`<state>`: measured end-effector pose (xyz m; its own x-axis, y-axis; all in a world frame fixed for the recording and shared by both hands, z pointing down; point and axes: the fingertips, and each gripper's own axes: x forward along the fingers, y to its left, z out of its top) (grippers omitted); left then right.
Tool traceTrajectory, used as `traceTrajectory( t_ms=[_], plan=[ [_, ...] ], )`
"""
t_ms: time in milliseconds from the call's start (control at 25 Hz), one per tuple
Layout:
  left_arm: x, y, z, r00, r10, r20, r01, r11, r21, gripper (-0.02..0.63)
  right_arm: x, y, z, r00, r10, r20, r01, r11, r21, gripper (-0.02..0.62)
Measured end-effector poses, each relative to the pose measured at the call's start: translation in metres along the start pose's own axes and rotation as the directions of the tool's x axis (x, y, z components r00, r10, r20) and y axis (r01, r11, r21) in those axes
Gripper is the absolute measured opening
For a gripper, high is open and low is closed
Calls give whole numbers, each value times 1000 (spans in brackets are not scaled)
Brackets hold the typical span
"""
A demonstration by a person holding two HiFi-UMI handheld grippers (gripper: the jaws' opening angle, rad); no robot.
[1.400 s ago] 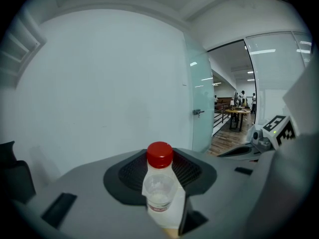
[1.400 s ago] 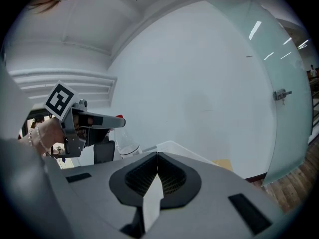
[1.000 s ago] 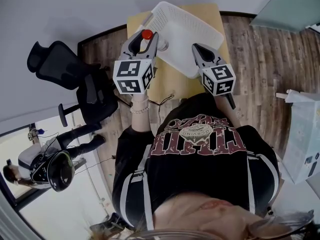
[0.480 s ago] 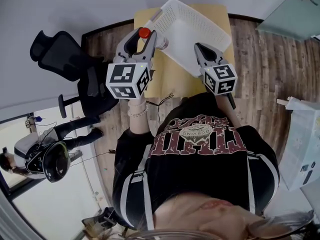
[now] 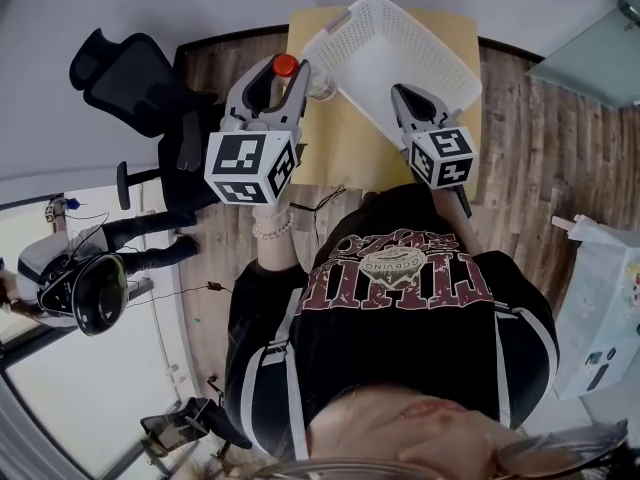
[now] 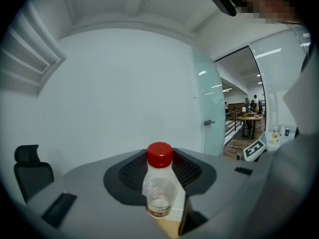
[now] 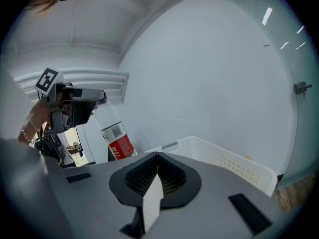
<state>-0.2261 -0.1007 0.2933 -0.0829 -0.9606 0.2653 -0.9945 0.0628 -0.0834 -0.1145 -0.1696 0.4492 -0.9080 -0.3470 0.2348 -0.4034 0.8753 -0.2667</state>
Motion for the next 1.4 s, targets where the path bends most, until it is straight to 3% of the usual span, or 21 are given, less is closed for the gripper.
traceTrajectory(
  t_ms=[440,1040,1400],
  plan=[
    [-20,16,-18,998,57,-25,-58,998,-32,198,8,20,-3,998,51,-25,-51,998,-19,18],
    [-4,41,-55,996,52,-74,-59,993,-102,198,28,23,-2,998,38,-59,-40,999,-34,18],
    [7,29,-78,993,40,-109,-55,989,-138,198,18,15,-3,998,30,-63,-33,999,-38,18]
  ],
)
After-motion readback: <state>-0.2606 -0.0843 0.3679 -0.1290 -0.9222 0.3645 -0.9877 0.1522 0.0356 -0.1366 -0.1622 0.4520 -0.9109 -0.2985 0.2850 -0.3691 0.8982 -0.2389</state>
